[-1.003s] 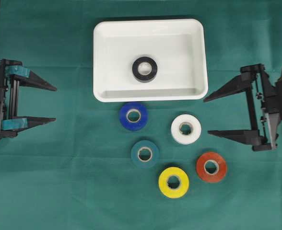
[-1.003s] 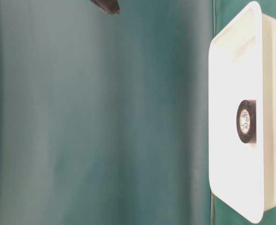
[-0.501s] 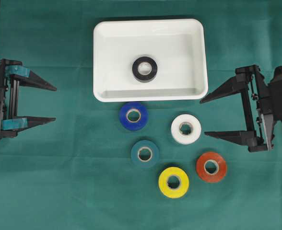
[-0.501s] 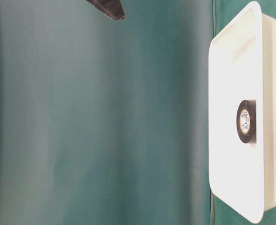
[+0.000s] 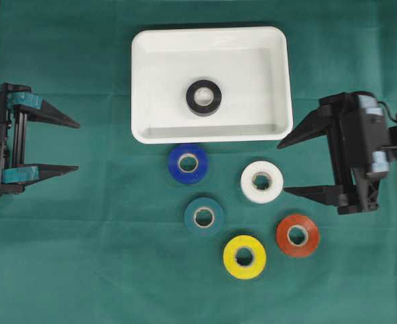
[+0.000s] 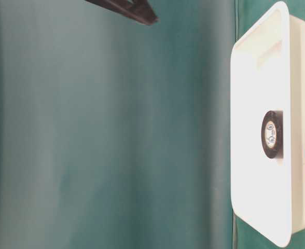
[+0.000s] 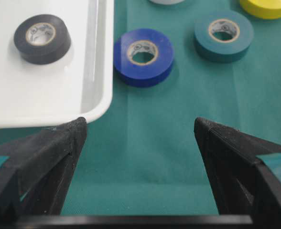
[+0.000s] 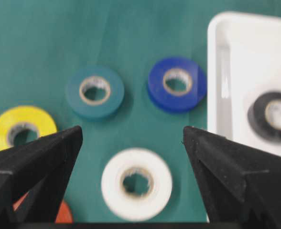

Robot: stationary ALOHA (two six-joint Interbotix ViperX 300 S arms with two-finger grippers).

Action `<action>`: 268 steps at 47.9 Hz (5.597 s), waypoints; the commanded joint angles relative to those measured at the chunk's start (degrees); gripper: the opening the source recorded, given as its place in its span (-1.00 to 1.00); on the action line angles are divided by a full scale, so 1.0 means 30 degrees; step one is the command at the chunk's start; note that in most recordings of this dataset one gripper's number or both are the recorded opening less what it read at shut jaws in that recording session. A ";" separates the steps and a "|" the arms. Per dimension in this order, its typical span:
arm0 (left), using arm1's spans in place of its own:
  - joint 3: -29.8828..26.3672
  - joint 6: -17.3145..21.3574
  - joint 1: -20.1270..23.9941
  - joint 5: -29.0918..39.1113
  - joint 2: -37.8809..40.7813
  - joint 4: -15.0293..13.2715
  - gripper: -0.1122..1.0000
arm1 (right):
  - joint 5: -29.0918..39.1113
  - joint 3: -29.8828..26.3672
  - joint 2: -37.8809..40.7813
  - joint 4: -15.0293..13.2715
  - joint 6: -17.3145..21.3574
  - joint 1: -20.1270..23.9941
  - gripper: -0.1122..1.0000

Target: Pick up the tape from a random location and place it into the white case.

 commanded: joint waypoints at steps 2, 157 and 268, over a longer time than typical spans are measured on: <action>-0.0234 -0.0029 0.0000 -0.0176 0.0088 -0.0029 0.96 | 0.1494 -0.1172 0.0732 0.0059 0.0322 0.0029 0.85; -0.0205 -0.0029 0.0557 -0.0176 0.0234 -0.0029 0.96 | -0.0439 -0.2080 1.0693 0.0000 0.2168 0.0820 0.85; -0.0234 -0.0029 0.0557 -0.0176 0.0234 -0.0029 0.96 | 1.0576 -0.7793 0.5273 -0.0615 0.2197 0.0674 -0.24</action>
